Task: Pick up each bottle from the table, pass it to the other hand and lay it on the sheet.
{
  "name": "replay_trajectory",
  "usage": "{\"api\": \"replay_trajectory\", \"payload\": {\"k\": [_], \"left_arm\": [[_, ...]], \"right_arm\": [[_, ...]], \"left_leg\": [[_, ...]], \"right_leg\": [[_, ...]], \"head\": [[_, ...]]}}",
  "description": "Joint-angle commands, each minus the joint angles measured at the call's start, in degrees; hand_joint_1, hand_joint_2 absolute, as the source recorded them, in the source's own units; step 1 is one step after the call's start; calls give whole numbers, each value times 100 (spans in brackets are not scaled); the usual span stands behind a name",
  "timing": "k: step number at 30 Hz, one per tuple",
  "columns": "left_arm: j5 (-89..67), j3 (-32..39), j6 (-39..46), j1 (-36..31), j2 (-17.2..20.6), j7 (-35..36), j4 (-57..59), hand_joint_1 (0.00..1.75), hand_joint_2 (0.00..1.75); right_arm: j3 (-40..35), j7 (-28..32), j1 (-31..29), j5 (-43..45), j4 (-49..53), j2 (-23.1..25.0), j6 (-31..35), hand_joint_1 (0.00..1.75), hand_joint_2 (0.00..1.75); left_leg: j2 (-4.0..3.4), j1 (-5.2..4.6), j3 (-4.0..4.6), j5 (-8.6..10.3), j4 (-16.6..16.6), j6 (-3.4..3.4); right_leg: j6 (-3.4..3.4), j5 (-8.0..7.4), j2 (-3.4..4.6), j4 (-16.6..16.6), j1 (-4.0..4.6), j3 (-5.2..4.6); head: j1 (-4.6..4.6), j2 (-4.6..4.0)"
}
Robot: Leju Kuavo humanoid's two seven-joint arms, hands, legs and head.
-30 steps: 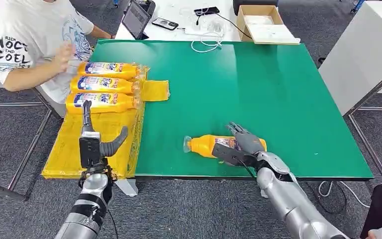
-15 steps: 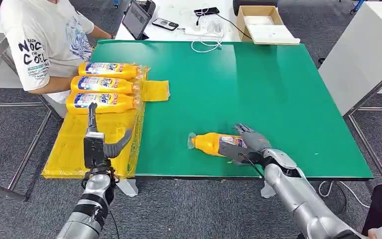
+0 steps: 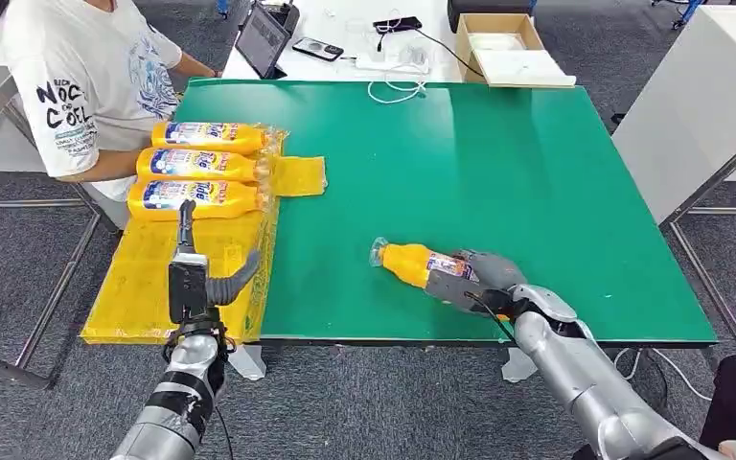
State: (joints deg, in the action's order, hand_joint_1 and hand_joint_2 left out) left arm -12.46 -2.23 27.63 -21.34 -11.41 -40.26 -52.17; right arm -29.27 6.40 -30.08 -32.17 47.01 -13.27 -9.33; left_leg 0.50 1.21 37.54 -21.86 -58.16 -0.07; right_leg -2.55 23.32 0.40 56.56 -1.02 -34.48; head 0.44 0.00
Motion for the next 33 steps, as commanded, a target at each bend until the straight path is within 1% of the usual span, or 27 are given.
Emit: {"api": "replay_trajectory", "payload": {"k": [1,2,3,5,6,7,8,9,11,13,14,15,16,17,18,19,20,22,23,24,26,27,28,29,30,31,33], "left_arm": [[4,-92,3,-182,-26,26,363,0,175],[-3,-72,14,-141,-43,26,294,0,175],[-14,-70,12,-102,-49,26,256,0,175],[60,-97,66,141,-95,26,-293,0,175],[62,-128,76,194,-101,26,-372,0,175],[185,-167,-4,233,-134,26,-536,0,175],[251,-183,-130,202,-168,26,-487,0,175],[321,-170,-267,128,-219,26,-371,0,175],[511,-215,-665,29,-323,78,-254,0,175],[504,-281,-711,4,-393,77,-235,0,175],[504,-281,-711,4,-393,77,-235,0,175],[504,-281,-711,4,-393,77,-235,0,175],[558,-327,-833,-16,-378,104,-181,0,175],[623,-353,-933,-30,-391,136,-175,0,175],[671,-394,-1021,-26,-391,155,-209,0,175],[801,-452,-1226,-3,-400,236,-284,0,175],[869,-518,-1362,35,-396,294,-378,0,175],[1070,-693,-1799,99,-367,506,-548,0,175],[987,-910,-1984,134,-287,556,-648,0,175],[878,-1027,-1997,137,-245,579,-686,0,175],[1053,-1335,-2706,100,-161,914,-774,0,175],[1051,-1360,-2706,105,-186,919,-805,0,175],[1051,-1360,-2706,105,-186,919,-805,0,175],[1051,-1360,-2706,105,-186,919,-805,0,175],[1051,-1360,-2706,105,-186,919,-805,0,175],[1265,-1420,-3048,84,-156,1035,-778,0,175],[1712,-1455,-3600,95,-153,1228,-830,0,175]], "right_arm": [[-120,105,445,385,-253,44,238,175,175],[380,445,711,706,171,255,936,175,175],[420,353,779,659,360,332,958,175,175],[1577,1109,1344,1128,1738,1034,2376,175,175],[1619,841,1476,1022,2276,1057,2386,175,175],[2010,1344,1651,1344,2907,1340,2722,175,175],[2135,1493,1727,1222,3254,1444,2992,175,175],[2250,1602,1795,1262,3477,1545,3080,175,175],[2496,2030,1935,1007,3829,1742,3738,175,175],[2554,2120,1984,1029,3906,1789,3846,175,175],[2554,2120,1984,1029,3906,1789,3846,175,175],[2554,2120,1984,1029,3906,1789,3846,175,175],[2615,2326,2011,965,3886,1830,4040,175,175],[2664,2392,2011,939,3873,1857,4138,175,175],[2683,2396,2015,945,3866,1858,4151,175,175],[2725,2488,2016,836,3838,1869,4305,175,175],[2747,2458,2016,882,3786,1874,4280,175,175],[2787,2532,2022,848,3704,1863,4319,175,175],[2787,2623,2044,922,3676,1856,4253,175,175],[2777,2683,2046,906,3644,1852,4237,175,175],[2639,2841,2080,819,3507,1830,4079,175,175],[2607,2860,2095,804,3470,1861,4078,175,175],[2607,2860,2095,804,3470,1861,4078,175,175],[2607,2860,2095,804,3470,1861,4078,175,175],[2607,2860,2095,804,3470,1861,4078,175,175],[2563,2911,2094,751,3451,1858,4055,175,175],[2379,2992,2116,628,3344,1873,4002,175,175]], "left_leg": [[20,3,-24,-2,12,6],[20,2,-28,-2,16,7],[17,5,-22,-2,12,4],[1,7,-17,-5,9,1],[-8,5,-17,-9,8,2],[-10,2,-17,-13,5,3],[-18,-3,6,-10,-2,1],[-40,-1,10,-21,-10,-1],[-12,-7,36,-11,-5,-1],[19,-1,45,-2,0,1],[23,1,34,-10,-6,3],[17,2,43,-5,-4,6],[18,0,38,-8,-4,9],[3,0,27,-15,-4,11],[4,-2,44,-6,-1,8],[5,-4,38,-10,-2,10],[6,-4,56,-3,0,4],[7,-5,40,-12,-2,6],[10,-8,30,-15,-1,7],[10,-4,48,-6,1,4],[3,-8,31,-14,2,7],[-1,-5,42,-10,3,5],[-3,-6,30,-16,2,6],[0,-6,49,-7,4,3],[-2,-6,38,-12,4,5],[-2,-5,53,-6,5,3],[-9,-7,29,-17,6,6]], "right_leg": [[14,8,-29,-16,7,34],[16,8,-31,-20,7,39],[12,6,-24,-17,9,33],[11,4,-6,-13,10,25],[15,6,0,-9,9,24],[19,12,1,-3,8,22],[14,7,14,12,2,0],[19,9,34,20,5,-9],[17,8,4,22,0,-38],[13,11,-26,13,2,-37],[16,22,-31,14,5,-23],[11,16,-22,9,5,-28],[11,19,-26,9,3,-22],[13,20,-13,6,4,-11],[10,10,-12,7,2,-30],[12,14,-15,7,0,-25],[9,5,-13,7,-3,-46],[17,14,-17,8,-5,-29],[19,19,-23,8,-6,-19],[13,9,-18,3,-4,-35],[18,15,-12,4,-6,-21],[14,9,-7,1,-4,-32],[16,14,-7,2,-4,-21],[10,6,-6,1,-6,-40],[13,11,-6,1,-5,-28],[9,4,-4,0,-5,-41],[16,13,-1,-1,-4,-18]], "head": [[-2,0],[0,0],[-2,0],[-2,0],[2,0],[4,0],[7,0],[-2,0],[-7,0],[-2,0],[-2,0],[-2,0],[-2,0],[-2,0],[0,0],[0,0],[0,0],[-2,0],[-4,0],[0,0],[-2,0],[-2,0],[-2,0],[-2,0],[-2,0],[-2,0],[-4,0]]}}
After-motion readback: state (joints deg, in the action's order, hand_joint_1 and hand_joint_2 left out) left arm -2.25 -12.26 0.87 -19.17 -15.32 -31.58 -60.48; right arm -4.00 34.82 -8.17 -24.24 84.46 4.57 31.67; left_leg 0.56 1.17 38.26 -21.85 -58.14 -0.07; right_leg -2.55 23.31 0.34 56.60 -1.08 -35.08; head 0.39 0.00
